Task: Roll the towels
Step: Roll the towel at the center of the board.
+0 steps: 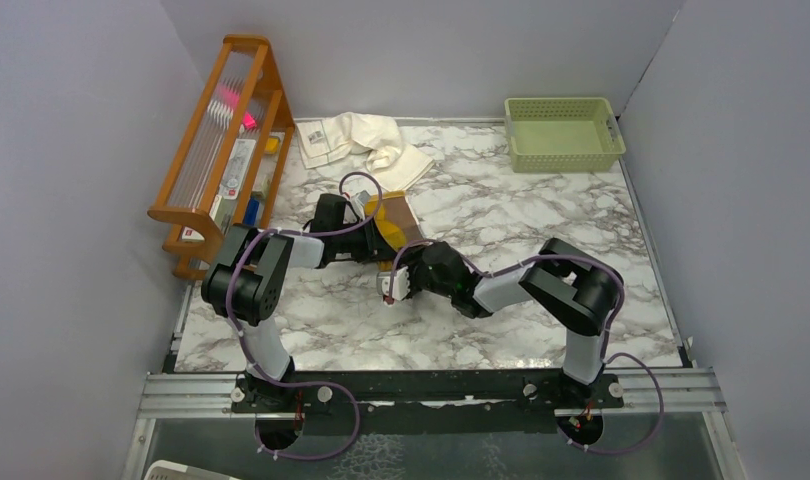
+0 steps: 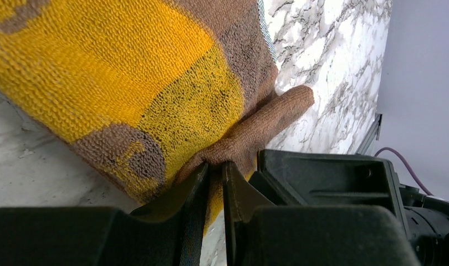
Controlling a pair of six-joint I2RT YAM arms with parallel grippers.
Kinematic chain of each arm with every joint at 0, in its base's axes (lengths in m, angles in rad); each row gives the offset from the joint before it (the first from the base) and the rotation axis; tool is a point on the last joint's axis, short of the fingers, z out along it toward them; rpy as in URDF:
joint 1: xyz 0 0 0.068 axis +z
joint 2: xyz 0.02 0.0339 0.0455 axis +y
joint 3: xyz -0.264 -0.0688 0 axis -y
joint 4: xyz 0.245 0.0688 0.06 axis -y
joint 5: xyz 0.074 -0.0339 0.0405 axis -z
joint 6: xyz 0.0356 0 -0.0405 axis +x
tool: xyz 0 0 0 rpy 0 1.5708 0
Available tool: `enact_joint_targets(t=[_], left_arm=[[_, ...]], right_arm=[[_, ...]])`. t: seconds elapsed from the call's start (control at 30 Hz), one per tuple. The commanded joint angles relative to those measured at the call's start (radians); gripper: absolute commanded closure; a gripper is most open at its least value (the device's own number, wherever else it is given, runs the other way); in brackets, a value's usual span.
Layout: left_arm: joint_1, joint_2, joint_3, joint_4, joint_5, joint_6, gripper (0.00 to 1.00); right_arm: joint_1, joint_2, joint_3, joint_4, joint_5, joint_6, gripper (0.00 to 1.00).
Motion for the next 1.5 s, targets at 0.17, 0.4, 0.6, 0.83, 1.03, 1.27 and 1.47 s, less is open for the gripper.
enact_joint_targets(t=[0.17, 0.4, 0.6, 0.83, 1.03, 1.27, 1.47], left_arm=[[0.0, 0.05, -0.015, -0.101, -0.048, 0.057, 0.8], [0.007, 0.027, -0.006, -0.124, -0.054, 0.06, 0.8], [0.082, -0.061, 0.009, -0.176, -0.032, 0.042, 0.71], [0.216, -0.248, 0.099, -0.358, -0.018, 0.11, 0.62], [0.233, -0.345, 0.07, -0.412, 0.01, 0.15, 0.61], [0.233, -0.446, -0.037, -0.422, 0.069, 0.152, 0.61], [0.233, -0.549, -0.107, -0.425, 0.077, 0.106, 0.61]], right_arm=[[-0.039, 0.058, 0.05, -0.231, -0.005, 0.068, 0.54], [-0.048, 0.078, 0.125, -0.338, -0.029, 0.108, 0.88], [-0.054, 0.014, 0.173, -0.463, -0.076, 0.232, 0.97], [-0.054, -0.046, 0.378, -0.801, -0.146, 0.525, 0.99], [-0.053, -0.002, 0.58, -1.094, -0.238, 0.862, 0.99], [-0.053, 0.137, 0.766, -1.328, -0.39, 1.166, 0.99], [-0.054, 0.21, 0.794, -1.294, -0.566, 1.262, 0.99]])
